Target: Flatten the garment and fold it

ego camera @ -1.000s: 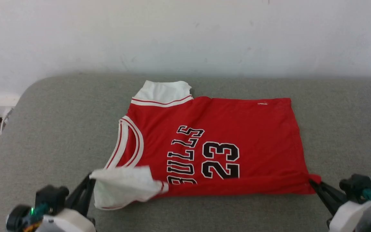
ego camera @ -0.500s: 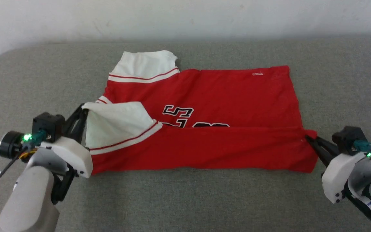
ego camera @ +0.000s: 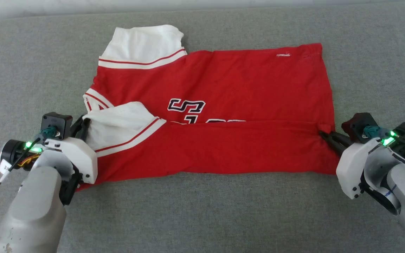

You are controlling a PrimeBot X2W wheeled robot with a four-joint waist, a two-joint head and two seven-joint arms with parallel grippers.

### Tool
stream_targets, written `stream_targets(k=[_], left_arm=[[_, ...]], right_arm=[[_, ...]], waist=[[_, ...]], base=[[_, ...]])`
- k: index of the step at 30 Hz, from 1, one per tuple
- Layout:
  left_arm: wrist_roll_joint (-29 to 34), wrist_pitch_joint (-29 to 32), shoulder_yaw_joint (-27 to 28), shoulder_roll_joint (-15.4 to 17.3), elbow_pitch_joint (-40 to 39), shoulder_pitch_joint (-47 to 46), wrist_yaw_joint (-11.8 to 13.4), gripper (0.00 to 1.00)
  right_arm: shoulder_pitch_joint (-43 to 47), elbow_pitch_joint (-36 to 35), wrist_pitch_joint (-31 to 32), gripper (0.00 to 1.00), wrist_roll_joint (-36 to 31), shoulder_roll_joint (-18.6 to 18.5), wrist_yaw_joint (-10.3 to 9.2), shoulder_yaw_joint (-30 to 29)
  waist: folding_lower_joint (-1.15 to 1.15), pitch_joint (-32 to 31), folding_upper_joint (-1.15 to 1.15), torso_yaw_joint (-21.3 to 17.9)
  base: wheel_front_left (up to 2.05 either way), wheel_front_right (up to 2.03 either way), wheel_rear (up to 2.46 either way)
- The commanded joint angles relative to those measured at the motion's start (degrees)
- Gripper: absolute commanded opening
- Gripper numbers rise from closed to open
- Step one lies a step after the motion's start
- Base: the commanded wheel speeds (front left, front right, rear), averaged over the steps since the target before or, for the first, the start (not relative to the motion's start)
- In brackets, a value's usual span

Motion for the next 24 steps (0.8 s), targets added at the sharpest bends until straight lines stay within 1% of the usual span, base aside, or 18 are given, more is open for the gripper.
stream_targets(k=[1,4,5,6,7,8,12,13,14,17,20,24], left_arm=[[-0.7,0.6,-1.5,-0.8,2.5,0.5,-0.4,0.00],[-2.7,-0.2,-4.0,-0.9,4.8,0.3,-0.5,0.00],[-3.5,-0.5,-4.8,-0.7,5.3,0.1,-0.5,0.00],[-4.3,-0.8,-5.5,-0.5,5.6,0.0,-0.5,0.00],[-5.0,-1.1,-6.1,-0.1,5.8,-0.2,-0.5,0.43],[-5.7,-1.6,-6.7,0.3,5.8,-0.5,-0.5,1.00],[-8.5,-1.3,-9.9,2.9,4.4,-1.8,-0.5,1.00],[-8.5,-1.3,-9.9,2.9,4.4,-1.8,-0.5,1.00],[-9.2,-1.0,-10.8,3.8,3.6,-2.3,-0.5,1.00],[-11.7,1.8,-14.0,6.3,0.3,-3.5,-0.5,1.00],[-15.2,7.1,-17.7,9.2,-4.3,-4.8,-0.5,1.00],[-22.2,18.4,-23.0,13.5,-11.7,-6.9,-0.5,1.00]], right_arm=[[0.3,1.5,0.6,0.00,0.6,0.0,-0.11,1.2],[-0.5,1.8,-0.4,0.00,1.7,-0.1,-0.11,2.0],[-0.6,1.8,-0.7,0.19,1.9,-0.2,-0.11,2.3],[-0.7,1.7,-1.1,0.45,2.1,-0.3,-0.11,2.4],[-0.9,1.5,-1.6,1.00,2.2,-0.4,-0.11,2.4],[-1.0,1.3,-2.3,1.00,2.3,-0.5,-0.11,2.0],[-0.7,-0.3,-3.7,1.00,2.6,-1.2,-0.11,0.6],[-0.7,-0.3,-3.7,1.00,2.6,-1.2,-0.11,0.6],[-0.5,-0.7,-3.8,1.00,2.6,-1.4,-0.11,0.2],[0.5,-2.3,-3.4,1.00,3.0,-2.2,-0.11,-0.6],[1.7,-4.0,-2.1,1.00,3.4,-3.0,-0.11,-1.3],[3.1,-5.9,-0.6,1.00,3.6,-3.9,-0.11,-2.4]], waist=[[0.01,-0.4,0.00,-0.1],[0.01,-1.9,0.00,-0.2],[0.01,-2.5,0.00,-0.1],[0.01,-3.3,0.00,0.0],[0.01,-4.0,0.00,0.0],[0.01,-4.9,0.00,0.2],[0.01,-8.1,0.00,0.8],[0.01,-8.1,0.00,0.8],[0.01,-8.8,0.00,1.0],[0.01,-10.5,0.00,1.6],[0.01,-11.7,0.00,2.2],[0.01,-12.3,0.00,2.9]], base=[[0.00,0.00,0.00],[0.00,0.00,0.00],[0.00,0.00,0.00],[0.00,0.00,0.00],[0.00,0.00,0.00],[0.00,0.00,0.00],[0.00,0.00,0.00],[0.00,0.00,0.00],[0.00,0.00,0.00],[0.00,0.00,0.00],[0.00,0.00,0.00],[0.00,0.00,0.00]])
